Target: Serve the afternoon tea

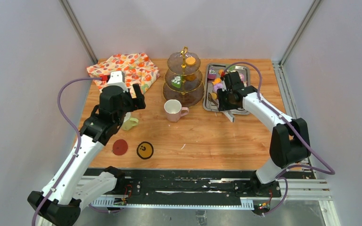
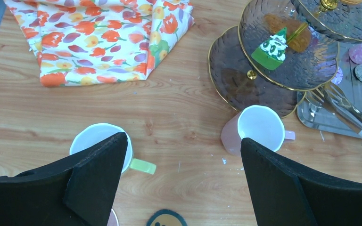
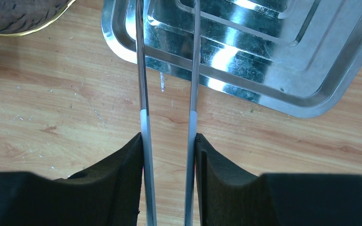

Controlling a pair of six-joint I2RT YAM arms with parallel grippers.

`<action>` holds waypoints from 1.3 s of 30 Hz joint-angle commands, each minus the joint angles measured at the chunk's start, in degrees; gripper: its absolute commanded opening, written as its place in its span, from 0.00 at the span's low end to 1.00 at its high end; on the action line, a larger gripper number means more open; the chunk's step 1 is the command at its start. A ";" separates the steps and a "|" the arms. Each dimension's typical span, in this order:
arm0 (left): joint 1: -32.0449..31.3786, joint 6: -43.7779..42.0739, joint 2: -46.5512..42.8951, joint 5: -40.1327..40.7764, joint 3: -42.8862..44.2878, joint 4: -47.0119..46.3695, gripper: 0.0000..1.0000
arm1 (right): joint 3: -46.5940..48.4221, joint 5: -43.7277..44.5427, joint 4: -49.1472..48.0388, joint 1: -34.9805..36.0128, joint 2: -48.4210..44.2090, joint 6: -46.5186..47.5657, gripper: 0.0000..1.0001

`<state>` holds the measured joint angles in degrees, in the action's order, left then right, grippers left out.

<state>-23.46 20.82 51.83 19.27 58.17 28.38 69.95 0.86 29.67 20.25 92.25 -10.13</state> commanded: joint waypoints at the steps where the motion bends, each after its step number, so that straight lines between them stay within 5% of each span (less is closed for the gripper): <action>1: -0.27 -0.56 0.19 0.87 0.45 -1.75 0.95 | 0.83 1.07 0.33 0.44 -2.48 0.91 0.27; 7: -0.19 -0.98 0.26 1.23 0.37 -1.60 0.95 | 0.52 1.34 4.72 0.40 -8.30 2.53 0.15; 18: -0.21 -0.58 0.48 0.95 0.18 -2.26 0.95 | 5.60 0.47 7.35 0.45 -17.78 2.61 0.11; 39: -0.20 0.28 -1.30 1.74 -0.34 -0.96 0.95 | 19.47 -5.60 7.10 11.05 -5.95 5.08 0.15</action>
<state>-23.46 20.29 51.51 20.01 58.15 28.38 86.48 -2.31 37.69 30.02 84.64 -6.31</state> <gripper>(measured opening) 0.947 0.394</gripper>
